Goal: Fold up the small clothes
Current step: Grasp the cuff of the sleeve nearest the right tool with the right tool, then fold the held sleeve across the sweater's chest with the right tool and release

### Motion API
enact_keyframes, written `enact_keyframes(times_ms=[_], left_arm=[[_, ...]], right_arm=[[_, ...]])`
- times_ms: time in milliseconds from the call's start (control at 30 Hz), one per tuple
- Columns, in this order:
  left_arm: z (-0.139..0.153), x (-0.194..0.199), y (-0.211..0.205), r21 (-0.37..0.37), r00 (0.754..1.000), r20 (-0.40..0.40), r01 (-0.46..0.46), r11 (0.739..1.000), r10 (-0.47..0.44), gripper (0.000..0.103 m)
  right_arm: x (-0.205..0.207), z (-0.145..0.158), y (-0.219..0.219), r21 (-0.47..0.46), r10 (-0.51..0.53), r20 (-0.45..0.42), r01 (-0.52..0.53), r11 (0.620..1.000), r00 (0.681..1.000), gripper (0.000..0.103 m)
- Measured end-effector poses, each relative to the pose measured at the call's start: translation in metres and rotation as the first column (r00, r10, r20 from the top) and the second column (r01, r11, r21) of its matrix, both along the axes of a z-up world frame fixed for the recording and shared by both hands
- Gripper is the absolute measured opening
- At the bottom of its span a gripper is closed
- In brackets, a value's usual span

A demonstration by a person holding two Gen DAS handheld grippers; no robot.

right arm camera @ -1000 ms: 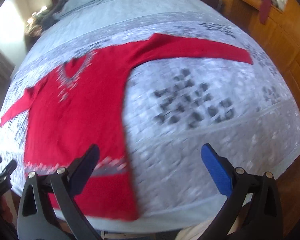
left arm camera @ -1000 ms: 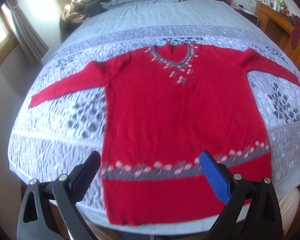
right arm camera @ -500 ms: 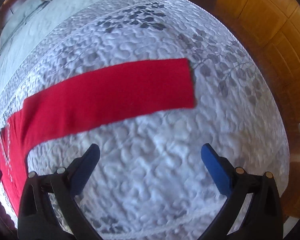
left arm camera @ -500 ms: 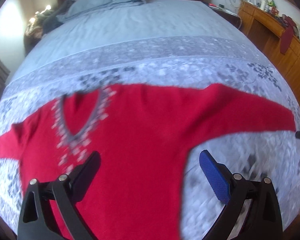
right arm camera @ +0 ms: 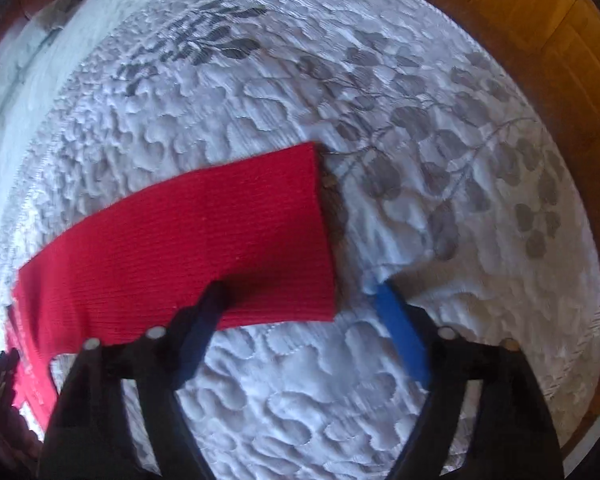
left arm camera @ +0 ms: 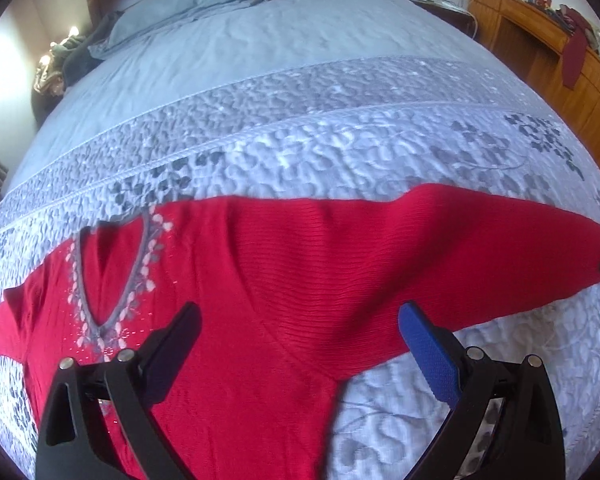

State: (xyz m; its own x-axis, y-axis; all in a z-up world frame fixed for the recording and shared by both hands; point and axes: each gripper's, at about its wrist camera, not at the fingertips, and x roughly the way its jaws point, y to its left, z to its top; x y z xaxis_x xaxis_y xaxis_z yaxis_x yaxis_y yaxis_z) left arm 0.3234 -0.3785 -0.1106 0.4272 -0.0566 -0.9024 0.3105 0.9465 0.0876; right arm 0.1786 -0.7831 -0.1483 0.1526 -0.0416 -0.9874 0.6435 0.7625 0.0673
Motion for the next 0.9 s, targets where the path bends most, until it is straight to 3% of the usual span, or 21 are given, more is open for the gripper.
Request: enact_keyframes(times_ms=[100, 133, 167, 233, 400, 533, 700, 900], left_arm=[[-0.002, 0.005, 0.018, 0.018, 1.0, -0.001, -0.026, 1.0, 0.026, 0.099], [-0.003, 0.006, 0.022, 0.02, 0.999, -0.003, -0.032, 0.999, 0.033, 0.099], [-0.003, 0.008, 0.03, 0.02, 0.999, -0.01, -0.043, 0.999, 0.043, 0.099], [-0.003, 0.009, 0.043, 0.017, 0.998, -0.016, -0.054, 0.998, 0.055, 0.099], [0.002, 0.006, 0.086, 0.027, 0.997, -0.005, -0.08, 0.996, 0.08, 0.099], [0.01, 0.003, 0.147, 0.008, 0.988, -0.005, -0.155, 0.988, 0.155, 0.099], [0.02, -0.003, 0.206, 0.017, 0.979, 0.015, -0.204, 0.979, 0.204, 0.099], [0.026, -0.011, 0.268, 0.008, 0.967, 0.016, -0.253, 0.968, 0.253, 0.099]], right_arm=[[0.003, 0.008, 0.011, -0.038, 0.042, -0.005, -0.043, 0.998, 0.999, 0.043], [0.004, 0.012, 0.014, -0.04, 0.047, -0.005, -0.048, 0.998, 0.999, 0.018], [0.005, 0.013, 0.017, -0.016, 0.045, 0.008, -0.045, 0.999, 0.999, 0.013], [0.003, 0.024, 0.02, 0.061, 0.006, 0.076, -0.011, 0.998, 0.997, 0.011], [0.016, 0.072, 0.055, 0.047, 0.03, 0.201, -0.041, 0.998, 0.979, 0.011], [0.037, 0.112, 0.118, 0.005, 0.167, 0.268, -0.175, 0.985, 0.949, 0.011], [0.081, 0.136, 0.237, 0.005, 0.364, 0.318, -0.386, 0.923, 0.876, 0.011], [0.133, 0.11, 0.377, 0.068, 0.528, 0.316, -0.574, 0.816, 0.788, 0.011]])
